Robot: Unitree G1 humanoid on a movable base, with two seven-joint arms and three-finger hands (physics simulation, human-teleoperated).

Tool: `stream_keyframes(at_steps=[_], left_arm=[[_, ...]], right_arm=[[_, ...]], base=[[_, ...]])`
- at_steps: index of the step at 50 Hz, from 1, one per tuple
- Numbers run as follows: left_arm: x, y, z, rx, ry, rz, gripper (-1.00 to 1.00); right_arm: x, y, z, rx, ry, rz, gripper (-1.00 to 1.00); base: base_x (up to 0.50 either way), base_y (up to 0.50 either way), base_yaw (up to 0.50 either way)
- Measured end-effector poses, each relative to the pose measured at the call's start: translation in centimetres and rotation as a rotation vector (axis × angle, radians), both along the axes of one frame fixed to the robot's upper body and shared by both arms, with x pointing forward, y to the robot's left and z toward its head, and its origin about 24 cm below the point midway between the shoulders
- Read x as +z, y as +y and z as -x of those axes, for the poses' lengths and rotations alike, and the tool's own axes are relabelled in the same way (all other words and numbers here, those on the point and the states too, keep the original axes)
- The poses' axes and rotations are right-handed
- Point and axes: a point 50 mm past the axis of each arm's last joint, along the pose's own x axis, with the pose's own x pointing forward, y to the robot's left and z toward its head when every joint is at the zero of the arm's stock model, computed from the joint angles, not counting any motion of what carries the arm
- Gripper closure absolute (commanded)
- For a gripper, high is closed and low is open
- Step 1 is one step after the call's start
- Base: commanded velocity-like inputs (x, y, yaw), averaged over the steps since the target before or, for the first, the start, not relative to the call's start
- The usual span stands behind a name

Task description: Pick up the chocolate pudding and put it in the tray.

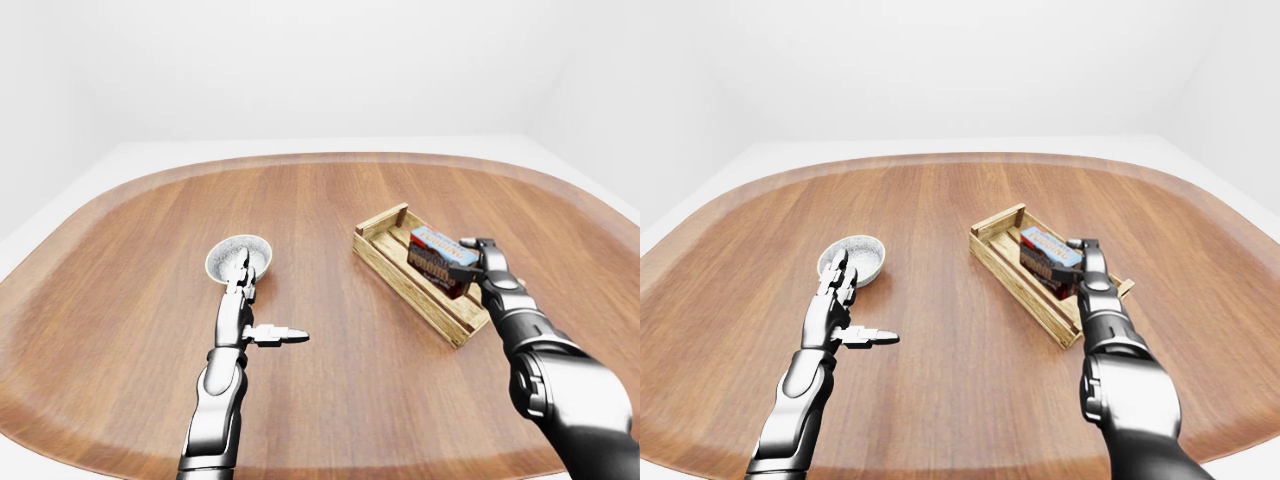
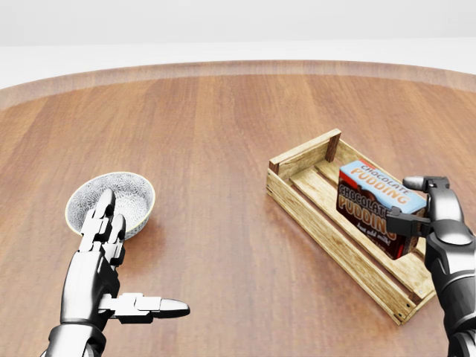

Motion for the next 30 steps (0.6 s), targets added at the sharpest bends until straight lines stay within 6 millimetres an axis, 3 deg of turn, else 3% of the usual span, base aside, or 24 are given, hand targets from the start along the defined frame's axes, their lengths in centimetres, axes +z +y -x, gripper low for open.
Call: stream_keyframes(at_steps=[30], left_arm=[[0.0,0.0,0.0,0.0,0.0,0.0,-1.0]], right_arm=[[-1.6,-0.6,1.2,-0.032,0.04,-0.003,1.0]], base=[[0.0,0.0,0.0]])
